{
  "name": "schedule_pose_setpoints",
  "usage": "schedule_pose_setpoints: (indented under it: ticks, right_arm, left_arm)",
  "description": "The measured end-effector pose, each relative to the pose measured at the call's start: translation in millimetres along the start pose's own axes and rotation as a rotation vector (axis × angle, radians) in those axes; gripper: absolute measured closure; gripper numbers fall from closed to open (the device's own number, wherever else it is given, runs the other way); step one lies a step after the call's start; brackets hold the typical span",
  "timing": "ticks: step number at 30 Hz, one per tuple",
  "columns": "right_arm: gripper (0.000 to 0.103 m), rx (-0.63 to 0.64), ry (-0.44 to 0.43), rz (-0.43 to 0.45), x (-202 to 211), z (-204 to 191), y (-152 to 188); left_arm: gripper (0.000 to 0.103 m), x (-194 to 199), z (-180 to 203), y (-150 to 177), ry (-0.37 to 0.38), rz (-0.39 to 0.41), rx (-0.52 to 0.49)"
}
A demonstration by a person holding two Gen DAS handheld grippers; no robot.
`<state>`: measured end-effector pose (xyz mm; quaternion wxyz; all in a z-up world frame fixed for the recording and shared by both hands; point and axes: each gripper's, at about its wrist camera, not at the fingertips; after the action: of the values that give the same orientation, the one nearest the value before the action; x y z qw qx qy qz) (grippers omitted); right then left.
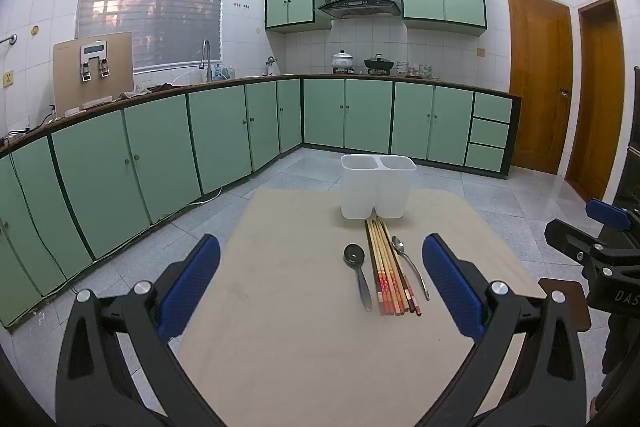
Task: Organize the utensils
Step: 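Move both grippers toward the spoons beside the chopstick bundle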
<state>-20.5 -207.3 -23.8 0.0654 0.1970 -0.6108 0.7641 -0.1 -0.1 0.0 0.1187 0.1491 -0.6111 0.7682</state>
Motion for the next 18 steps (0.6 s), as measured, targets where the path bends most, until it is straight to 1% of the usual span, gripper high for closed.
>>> schedule_pose_setpoints:
  ticks: [13, 18]
  right_arm:
    - [0.006, -0.001, -0.001, -0.002, 0.2, 1.0, -0.4]
    - [0.006, -0.003, -0.001, -0.019, -4.9, 0.9, -2.4]
  left_arm:
    - [0.005, -0.3, -0.1, -0.1, 0.000, -0.004, 0.000]
    - [0.005, -3.0, -0.7, 0.4, -0.003, -0.009, -0.003]
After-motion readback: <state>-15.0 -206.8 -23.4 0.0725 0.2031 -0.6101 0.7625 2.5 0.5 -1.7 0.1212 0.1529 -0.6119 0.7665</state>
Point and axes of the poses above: each gripper's, at about its wrist camera, not at the fingertips, and x roughly against the way its jaws point, z to its right, y to its underside, and after that the axes turned 14 degrees about x, right-handed
